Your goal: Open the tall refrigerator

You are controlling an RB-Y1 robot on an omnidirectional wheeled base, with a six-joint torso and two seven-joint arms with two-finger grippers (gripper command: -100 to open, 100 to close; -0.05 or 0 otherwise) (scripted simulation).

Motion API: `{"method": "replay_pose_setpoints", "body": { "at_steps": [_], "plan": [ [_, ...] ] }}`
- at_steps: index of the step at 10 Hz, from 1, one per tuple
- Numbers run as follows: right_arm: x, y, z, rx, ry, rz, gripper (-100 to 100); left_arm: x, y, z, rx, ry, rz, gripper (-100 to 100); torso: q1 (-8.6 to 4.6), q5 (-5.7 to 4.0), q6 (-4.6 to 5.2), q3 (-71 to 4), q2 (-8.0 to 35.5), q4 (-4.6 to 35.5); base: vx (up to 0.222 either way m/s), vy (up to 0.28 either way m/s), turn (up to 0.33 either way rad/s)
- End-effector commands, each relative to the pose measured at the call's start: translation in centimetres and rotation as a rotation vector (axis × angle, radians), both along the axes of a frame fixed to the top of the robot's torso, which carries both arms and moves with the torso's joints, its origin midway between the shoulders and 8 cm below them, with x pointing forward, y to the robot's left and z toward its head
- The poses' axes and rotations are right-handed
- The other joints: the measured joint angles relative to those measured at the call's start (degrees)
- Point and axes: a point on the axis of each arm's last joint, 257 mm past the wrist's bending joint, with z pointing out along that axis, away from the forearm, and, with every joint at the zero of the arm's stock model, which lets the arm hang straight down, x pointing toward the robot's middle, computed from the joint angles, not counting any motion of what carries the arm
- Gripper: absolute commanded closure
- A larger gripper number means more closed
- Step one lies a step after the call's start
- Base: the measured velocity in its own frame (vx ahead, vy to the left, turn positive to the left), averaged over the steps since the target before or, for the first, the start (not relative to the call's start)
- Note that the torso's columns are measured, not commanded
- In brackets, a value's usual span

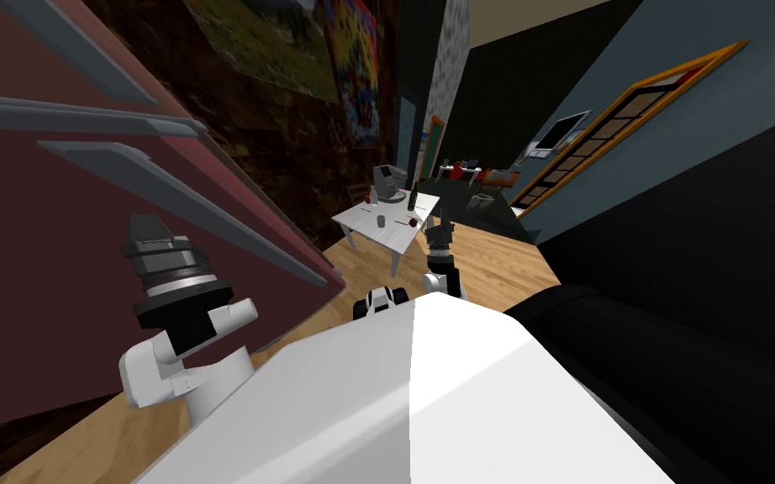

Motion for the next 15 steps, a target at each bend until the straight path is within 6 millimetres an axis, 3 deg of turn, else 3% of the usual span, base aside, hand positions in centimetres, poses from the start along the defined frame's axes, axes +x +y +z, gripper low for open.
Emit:
{"method": "replay_pose_setpoints", "body": {
  "at_steps": [1, 2, 3, 5, 6, 8, 9, 11, 12, 15],
  "plan": [
    [0.0, 0.0, 0.0, 0.000, 0.000, 0.000, 0, -0.1, 3.7, 0.6, -0.023, 0.014, 0.080, -100, -0.06, -0.02, 0.03, -0.07, -0.12, -0.03, 0.051, -0.037, -0.112],
    [0.0, 0.0, 0.0, 0.000, 0.000, 0.000, 0, -0.3, 5.7, 1.1, -0.035, 0.015, 0.122, -100, 0.04, 0.00, -0.05, -0.08, -0.12, -0.04, 0.052, -0.032, -0.162],
    [0.0, 0.0, 0.0, 0.000, 0.000, 0.000, 0, -0.4, 5.9, 1.1, -0.037, 0.017, 0.129, -100, 0.05, 0.02, 0.01, -0.07, -0.11, -0.04, 0.043, -0.023, -0.093],
    [0.0, 0.0, 0.0, 0.000, 0.000, 0.000, 0, -1.1, 9.4, 2.3, -0.062, 0.011, 0.204, -100, 0.01, 0.01, 0.01, -0.04, -0.06, -0.02, 0.055, -0.038, -0.225],
    [0.0, 0.0, 0.0, 0.000, 0.000, 0.000, 0, -1.4, 10.0, 2.3, -0.069, 0.016, 0.219, -100, -0.04, -0.02, 0.02, -0.07, -0.11, -0.03, 0.049, -0.029, -0.090],
    [0.0, 0.0, 0.0, 0.000, 0.000, 0.000, 0, -2.6, 13.5, 3.8, -0.098, 0.000, 0.293, -100, 0.01, 0.00, -0.01, -0.04, -0.06, -0.02, 0.062, -0.037, -0.169],
    [0.0, 0.0, 0.0, 0.000, 0.000, 0.000, 0, -2.6, 13.6, 3.6, -0.104, 0.006, 0.297, -100, 0.00, -0.01, 0.03, -0.09, -0.14, -0.04, 0.055, -0.023, -0.104],
    [0.0, 0.0, 0.0, 0.000, 0.000, 0.000, 0, -3.9, 16.7, 5.3, -0.137, -0.014, 0.363, -100, 0.02, 0.01, 0.00, -0.04, -0.06, -0.02, 0.059, -0.028, -0.176],
    [0.0, 0.0, 0.0, 0.000, 0.000, 0.000, 0, -3.9, 16.8, 5.3, -0.140, -0.012, 0.365, -100, 0.00, 0.00, 0.00, -0.05, -0.08, -0.03, 0.050, -0.013, -0.070],
    [0.0, 0.0, 0.0, 0.000, 0.000, 0.000, 0, -6.1, 20.7, 8.0, -0.189, -0.051, 0.447, -100, 0.00, 0.00, 0.01, -0.06, -0.10, -0.03, 0.063, -0.017, -0.165]
  ]
}}
